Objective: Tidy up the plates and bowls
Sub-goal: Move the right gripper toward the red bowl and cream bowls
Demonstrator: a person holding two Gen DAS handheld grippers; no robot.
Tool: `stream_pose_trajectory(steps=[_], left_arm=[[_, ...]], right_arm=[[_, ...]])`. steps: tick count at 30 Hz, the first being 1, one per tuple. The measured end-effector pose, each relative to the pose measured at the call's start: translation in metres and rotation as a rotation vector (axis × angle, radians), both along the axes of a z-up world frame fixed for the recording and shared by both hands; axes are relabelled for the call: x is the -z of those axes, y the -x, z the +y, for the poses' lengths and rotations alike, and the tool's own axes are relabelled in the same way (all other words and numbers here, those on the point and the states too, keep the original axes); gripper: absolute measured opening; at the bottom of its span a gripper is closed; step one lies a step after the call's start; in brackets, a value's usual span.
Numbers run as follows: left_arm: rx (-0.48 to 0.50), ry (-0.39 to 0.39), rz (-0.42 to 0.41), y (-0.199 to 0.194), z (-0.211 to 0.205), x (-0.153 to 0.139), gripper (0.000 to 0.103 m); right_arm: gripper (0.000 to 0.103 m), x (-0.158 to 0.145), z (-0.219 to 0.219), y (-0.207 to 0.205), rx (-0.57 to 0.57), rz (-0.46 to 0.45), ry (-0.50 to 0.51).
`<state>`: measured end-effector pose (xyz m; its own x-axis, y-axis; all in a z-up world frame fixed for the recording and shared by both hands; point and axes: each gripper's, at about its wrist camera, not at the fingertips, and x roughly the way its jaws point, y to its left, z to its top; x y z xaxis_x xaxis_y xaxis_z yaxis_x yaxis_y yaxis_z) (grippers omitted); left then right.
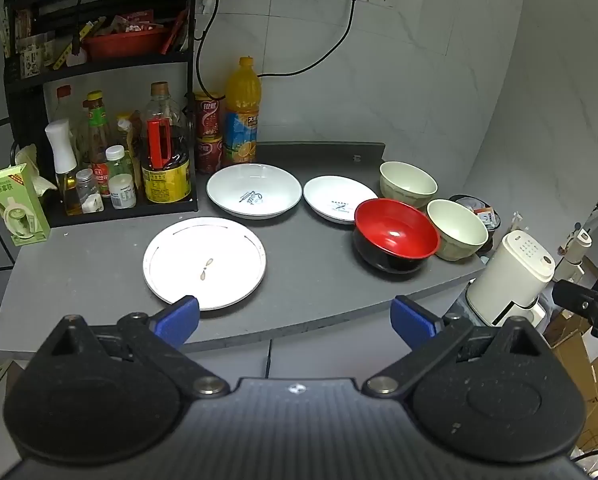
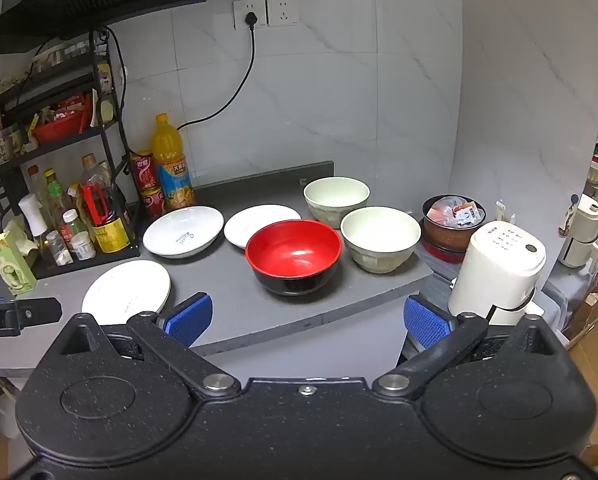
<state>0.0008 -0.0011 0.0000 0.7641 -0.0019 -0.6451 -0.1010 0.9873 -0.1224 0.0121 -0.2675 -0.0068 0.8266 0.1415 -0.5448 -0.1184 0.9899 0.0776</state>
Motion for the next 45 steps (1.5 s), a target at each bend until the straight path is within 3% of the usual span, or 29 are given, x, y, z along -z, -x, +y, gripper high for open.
stream_pose_trajectory(steps=[45], left_arm=[[0.008,0.005,-0.01,0.012,-0.011,-0.003,0.101]], right_arm=[[0.103,0.001,-0.012,0.01,0.007,-0.01,-0.022]])
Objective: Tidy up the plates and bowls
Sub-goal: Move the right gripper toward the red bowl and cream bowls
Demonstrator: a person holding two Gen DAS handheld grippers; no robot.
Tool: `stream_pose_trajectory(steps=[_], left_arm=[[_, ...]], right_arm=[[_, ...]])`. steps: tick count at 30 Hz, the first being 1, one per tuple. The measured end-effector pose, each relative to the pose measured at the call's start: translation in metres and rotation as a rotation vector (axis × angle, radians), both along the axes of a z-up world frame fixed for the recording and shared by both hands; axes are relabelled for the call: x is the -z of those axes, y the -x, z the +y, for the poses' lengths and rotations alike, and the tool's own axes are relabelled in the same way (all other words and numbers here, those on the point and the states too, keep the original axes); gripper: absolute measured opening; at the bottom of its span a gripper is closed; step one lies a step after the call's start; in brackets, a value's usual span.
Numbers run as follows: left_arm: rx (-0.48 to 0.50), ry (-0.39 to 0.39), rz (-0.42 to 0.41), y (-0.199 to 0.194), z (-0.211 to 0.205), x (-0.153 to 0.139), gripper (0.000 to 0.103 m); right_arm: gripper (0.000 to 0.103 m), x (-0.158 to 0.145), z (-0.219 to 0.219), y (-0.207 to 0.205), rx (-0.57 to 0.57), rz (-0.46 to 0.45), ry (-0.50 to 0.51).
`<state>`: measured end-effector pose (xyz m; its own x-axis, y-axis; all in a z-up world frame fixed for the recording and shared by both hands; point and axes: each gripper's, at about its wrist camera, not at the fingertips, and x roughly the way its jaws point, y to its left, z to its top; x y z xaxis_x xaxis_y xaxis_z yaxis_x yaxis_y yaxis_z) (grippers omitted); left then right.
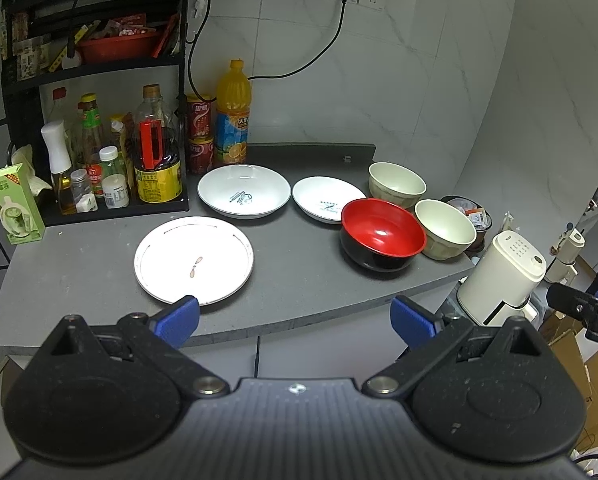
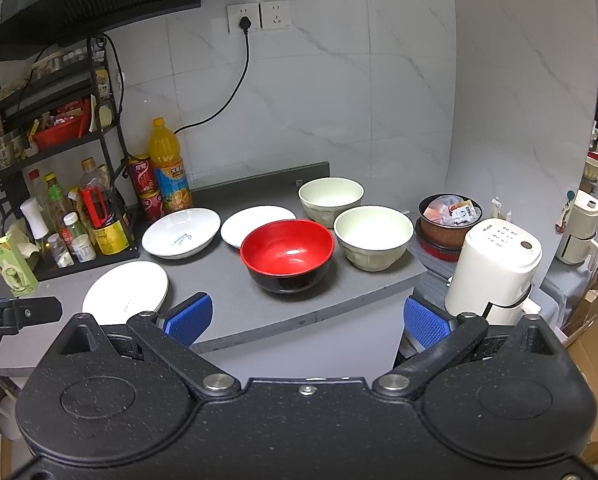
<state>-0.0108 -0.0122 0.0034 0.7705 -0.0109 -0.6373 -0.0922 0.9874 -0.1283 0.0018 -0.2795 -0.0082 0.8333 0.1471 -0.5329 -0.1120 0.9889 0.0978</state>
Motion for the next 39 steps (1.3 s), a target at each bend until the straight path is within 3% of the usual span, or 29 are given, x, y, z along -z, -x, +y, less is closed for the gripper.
stream_pose_trajectory(steps=[39], left_arm=[[0.009,0.0,0.001,-0.007,-0.013,-0.005,0.101]], right_arm=[[0.103,-0.001,-0.006,-0.003,-0.009,-0.001,0.003]])
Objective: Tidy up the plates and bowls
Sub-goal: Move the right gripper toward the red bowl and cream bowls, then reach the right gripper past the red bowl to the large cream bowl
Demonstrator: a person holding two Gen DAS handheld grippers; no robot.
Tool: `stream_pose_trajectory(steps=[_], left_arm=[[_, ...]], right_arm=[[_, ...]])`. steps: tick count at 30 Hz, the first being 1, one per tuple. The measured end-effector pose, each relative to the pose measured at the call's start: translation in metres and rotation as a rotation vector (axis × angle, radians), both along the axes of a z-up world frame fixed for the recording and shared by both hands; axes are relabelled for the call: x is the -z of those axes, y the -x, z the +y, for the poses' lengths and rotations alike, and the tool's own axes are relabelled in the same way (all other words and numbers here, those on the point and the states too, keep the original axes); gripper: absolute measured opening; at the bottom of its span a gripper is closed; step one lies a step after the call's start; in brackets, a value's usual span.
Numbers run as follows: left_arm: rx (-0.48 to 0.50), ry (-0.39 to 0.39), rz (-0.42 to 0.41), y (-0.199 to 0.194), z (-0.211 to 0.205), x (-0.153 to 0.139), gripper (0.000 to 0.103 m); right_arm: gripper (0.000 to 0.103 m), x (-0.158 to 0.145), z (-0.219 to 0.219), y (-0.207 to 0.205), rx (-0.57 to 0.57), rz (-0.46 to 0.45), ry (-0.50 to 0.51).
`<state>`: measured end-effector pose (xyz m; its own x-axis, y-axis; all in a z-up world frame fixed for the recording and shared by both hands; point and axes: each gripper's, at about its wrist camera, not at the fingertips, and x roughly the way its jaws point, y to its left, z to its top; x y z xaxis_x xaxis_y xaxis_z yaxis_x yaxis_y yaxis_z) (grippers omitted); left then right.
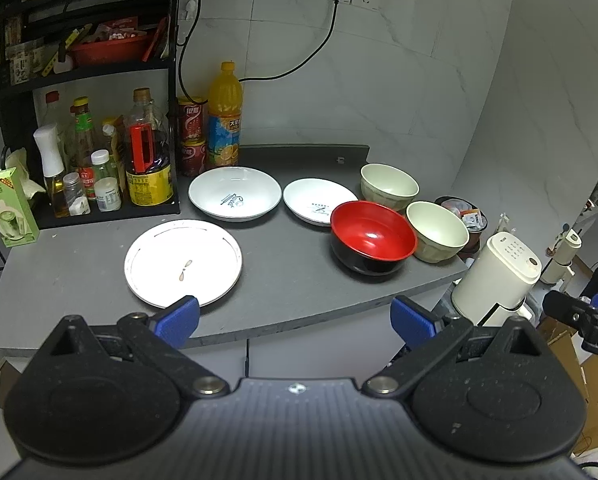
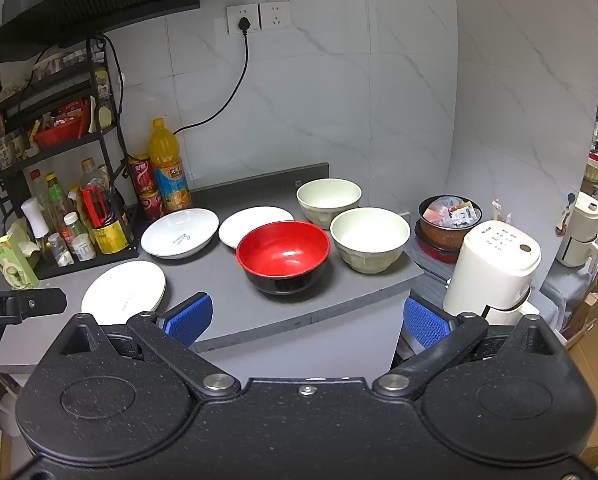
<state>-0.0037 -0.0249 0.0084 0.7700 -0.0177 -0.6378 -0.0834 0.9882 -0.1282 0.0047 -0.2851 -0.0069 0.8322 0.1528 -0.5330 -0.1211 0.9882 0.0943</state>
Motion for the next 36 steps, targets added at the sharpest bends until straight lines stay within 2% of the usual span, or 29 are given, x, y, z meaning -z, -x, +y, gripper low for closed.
stream_pose_trajectory(steps=[9,15,24,36], left_arm=[[0.004,-0.021,0.012,-0.012,-0.008,-0.001,0.101],[-0.001,-0.009,0.031,-0.031,-0.012,0.002,0.101],[0.008,-0.001,0.051,-0.071,-0.018,0.004,0.101],[-0.004,0.02,0.091,-0.143,-0.011,0.006,0.1]], right_arm=[[0.103,0.001,-0.001,-0.009,0.007,0.007,0.012],[0.103,0.004,-0.004,-0.022,0.001,0.002,0.014],[0.103,0.009,-0.01,-0.055,0.011,0.03,0.006],[0.103,0.012,-0.003,-0.11,0.042,0.075,0.013]])
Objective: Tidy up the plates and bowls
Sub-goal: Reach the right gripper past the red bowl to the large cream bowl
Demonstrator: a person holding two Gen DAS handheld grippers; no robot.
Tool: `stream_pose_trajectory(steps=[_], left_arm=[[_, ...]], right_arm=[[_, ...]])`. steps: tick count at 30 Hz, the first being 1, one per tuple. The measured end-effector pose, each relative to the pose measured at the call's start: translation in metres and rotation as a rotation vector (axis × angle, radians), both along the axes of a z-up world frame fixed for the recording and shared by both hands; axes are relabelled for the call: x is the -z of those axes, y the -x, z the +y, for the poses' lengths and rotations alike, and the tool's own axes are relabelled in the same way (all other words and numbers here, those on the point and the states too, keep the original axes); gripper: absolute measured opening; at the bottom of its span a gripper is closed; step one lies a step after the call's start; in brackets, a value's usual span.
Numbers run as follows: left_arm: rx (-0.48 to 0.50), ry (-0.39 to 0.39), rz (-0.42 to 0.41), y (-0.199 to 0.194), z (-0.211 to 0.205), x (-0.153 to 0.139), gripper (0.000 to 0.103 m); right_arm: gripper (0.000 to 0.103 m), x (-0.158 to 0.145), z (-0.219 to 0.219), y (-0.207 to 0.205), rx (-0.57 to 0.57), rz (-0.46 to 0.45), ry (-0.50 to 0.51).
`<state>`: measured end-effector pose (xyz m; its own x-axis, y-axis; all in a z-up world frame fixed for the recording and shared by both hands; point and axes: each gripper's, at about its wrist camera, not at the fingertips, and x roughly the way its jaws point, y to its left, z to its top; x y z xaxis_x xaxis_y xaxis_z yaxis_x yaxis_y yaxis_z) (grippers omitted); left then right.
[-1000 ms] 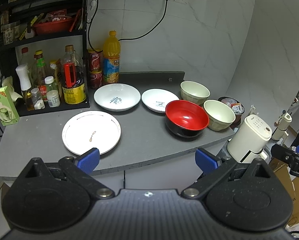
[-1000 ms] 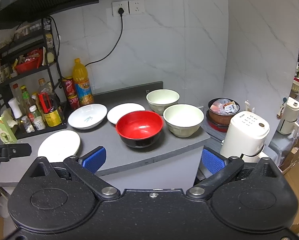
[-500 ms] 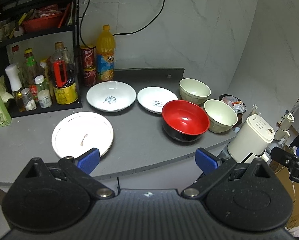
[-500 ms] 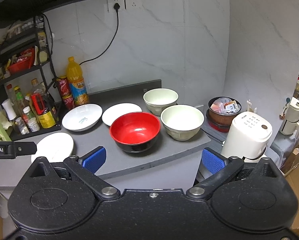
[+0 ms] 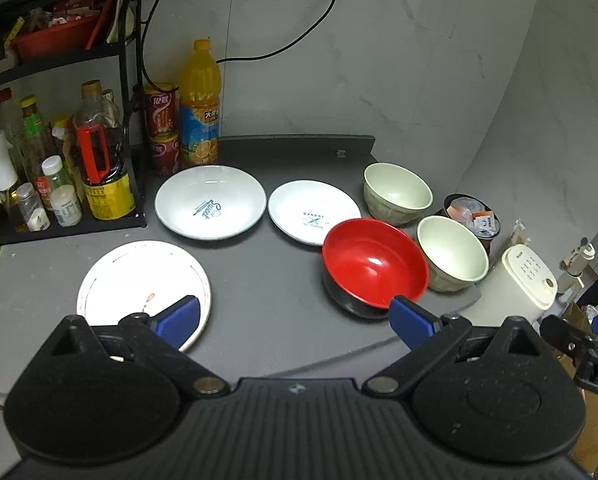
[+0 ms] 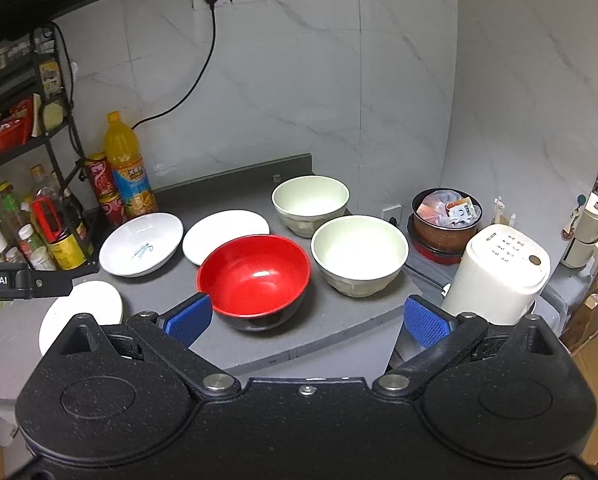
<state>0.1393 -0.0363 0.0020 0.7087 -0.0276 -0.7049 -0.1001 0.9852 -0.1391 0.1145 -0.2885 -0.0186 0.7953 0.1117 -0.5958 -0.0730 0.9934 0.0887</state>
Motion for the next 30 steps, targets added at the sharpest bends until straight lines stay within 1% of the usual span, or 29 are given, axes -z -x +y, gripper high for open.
stream_pose_trajectory(steps=[2,7,12,17,21,25,30], left_arm=[[0.006,-0.017,0.005,-0.012,0.001,0.002,0.1],[0.032,-0.004,0.03,-0.045,0.005,0.008,0.1],[0.092,-0.006,0.033,-0.078,0.005,0.012,0.1],[0.137,-0.014,0.047,-0.111,0.006,0.018,0.1],[0.178,-0.024,0.058,-0.136,0.005,0.022,0.1],[0.223,-0.046,0.067,-0.156,0.002,0.026,0.1],[0.251,-0.038,0.087,-0.176,-0.003,0.031,0.1]], right_arm=[[0.103,0.001,0.002,-0.009,0.004,0.008,-0.006],[0.103,0.004,0.009,-0.029,0.033,0.018,-0.002],[0.103,0.011,0.012,-0.053,0.075,0.052,-0.019],[0.103,0.02,0.016,-0.075,0.107,0.086,-0.072],[0.103,0.027,0.019,-0.093,0.149,0.105,-0.09],[0.103,0.032,0.019,-0.107,0.19,0.123,-0.112],[0.103,0.037,0.018,-0.119,0.203,0.143,-0.116]])
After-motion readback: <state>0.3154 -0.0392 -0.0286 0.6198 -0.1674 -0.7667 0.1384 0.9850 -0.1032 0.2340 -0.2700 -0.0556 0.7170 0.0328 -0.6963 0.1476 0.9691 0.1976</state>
